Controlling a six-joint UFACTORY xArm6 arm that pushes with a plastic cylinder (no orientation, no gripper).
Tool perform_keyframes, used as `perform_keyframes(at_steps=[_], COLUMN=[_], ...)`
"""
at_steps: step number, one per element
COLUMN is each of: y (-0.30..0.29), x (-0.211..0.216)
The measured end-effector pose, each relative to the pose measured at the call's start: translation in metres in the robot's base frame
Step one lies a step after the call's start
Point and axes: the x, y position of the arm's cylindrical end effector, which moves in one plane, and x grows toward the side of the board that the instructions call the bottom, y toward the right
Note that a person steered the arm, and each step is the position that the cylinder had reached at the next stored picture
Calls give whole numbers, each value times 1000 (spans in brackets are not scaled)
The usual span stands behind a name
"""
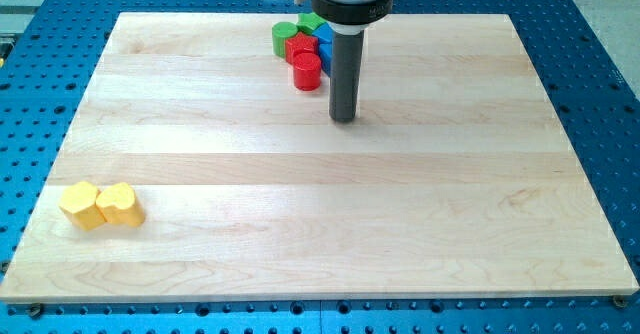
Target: Separate the green and blue blocks from the red blocks
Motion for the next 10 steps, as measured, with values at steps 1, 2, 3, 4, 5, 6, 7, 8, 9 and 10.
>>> perform_keyframes(at_steps=[1,2,3,4,5,6,7,8,9,10], y=[2,3,3,3,2,15,18,19,27,41], x=[0,0,0,5,17,18,20,19,12,-50])
